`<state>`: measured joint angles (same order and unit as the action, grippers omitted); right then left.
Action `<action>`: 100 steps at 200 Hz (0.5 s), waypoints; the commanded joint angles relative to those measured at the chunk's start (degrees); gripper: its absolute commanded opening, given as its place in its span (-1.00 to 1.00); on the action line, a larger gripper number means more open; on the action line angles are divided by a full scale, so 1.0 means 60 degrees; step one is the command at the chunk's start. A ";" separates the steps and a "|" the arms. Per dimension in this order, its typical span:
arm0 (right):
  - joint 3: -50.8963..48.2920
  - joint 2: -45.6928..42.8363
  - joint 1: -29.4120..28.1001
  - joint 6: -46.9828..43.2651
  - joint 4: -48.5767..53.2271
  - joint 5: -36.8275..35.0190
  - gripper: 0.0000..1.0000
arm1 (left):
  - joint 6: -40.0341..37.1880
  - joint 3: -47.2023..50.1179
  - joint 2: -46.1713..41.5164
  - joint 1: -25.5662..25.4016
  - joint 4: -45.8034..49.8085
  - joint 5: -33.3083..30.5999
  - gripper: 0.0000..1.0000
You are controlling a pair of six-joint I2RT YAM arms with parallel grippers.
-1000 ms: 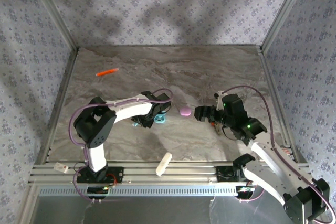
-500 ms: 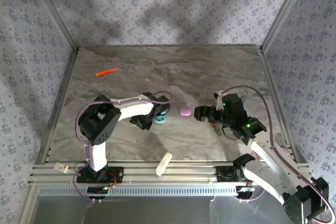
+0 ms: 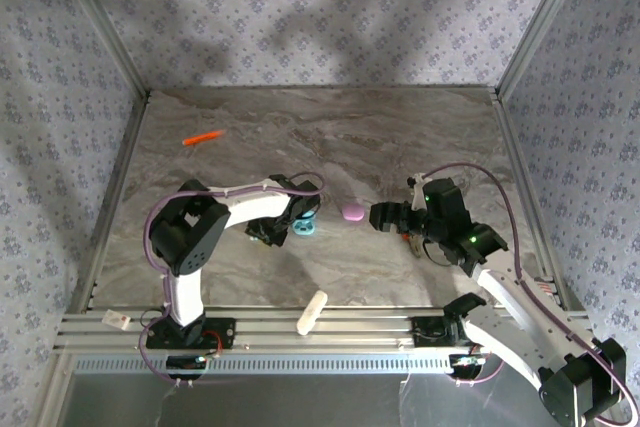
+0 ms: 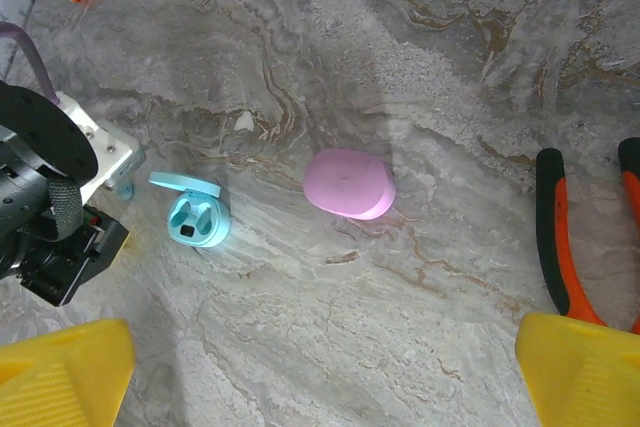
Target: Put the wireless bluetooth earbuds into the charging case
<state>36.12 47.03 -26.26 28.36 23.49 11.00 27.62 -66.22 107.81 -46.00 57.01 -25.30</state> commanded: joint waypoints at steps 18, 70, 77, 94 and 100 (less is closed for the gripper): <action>-0.0102 -0.0029 0.0049 0.0120 -0.0051 0.0172 1.00 | -0.0001 -0.0151 0.0327 0.0030 0.0184 -0.0017 -0.44; -0.0116 -0.0056 0.0070 0.0122 -0.0052 0.0229 1.00 | -0.0080 -0.0301 0.0472 0.0026 0.0206 -0.0094 -0.45; -0.0116 -0.0048 0.0070 0.0118 -0.0048 0.0245 1.00 | -0.0076 -0.0330 0.0488 0.0031 0.0196 -0.0116 -0.45; -0.0131 -0.0059 0.0065 0.0120 -0.0076 0.0246 1.00 | -0.0091 -0.0359 0.0525 0.0023 0.0214 -0.0134 -0.45; -0.0132 -0.0056 0.0066 0.0118 -0.0074 0.0246 1.00 | -0.0091 -0.0375 0.0533 0.0032 0.0210 -0.0146 -0.44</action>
<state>36.12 47.03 -26.22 28.73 23.49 11.46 27.44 -67.37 109.40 -46.02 57.91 -25.39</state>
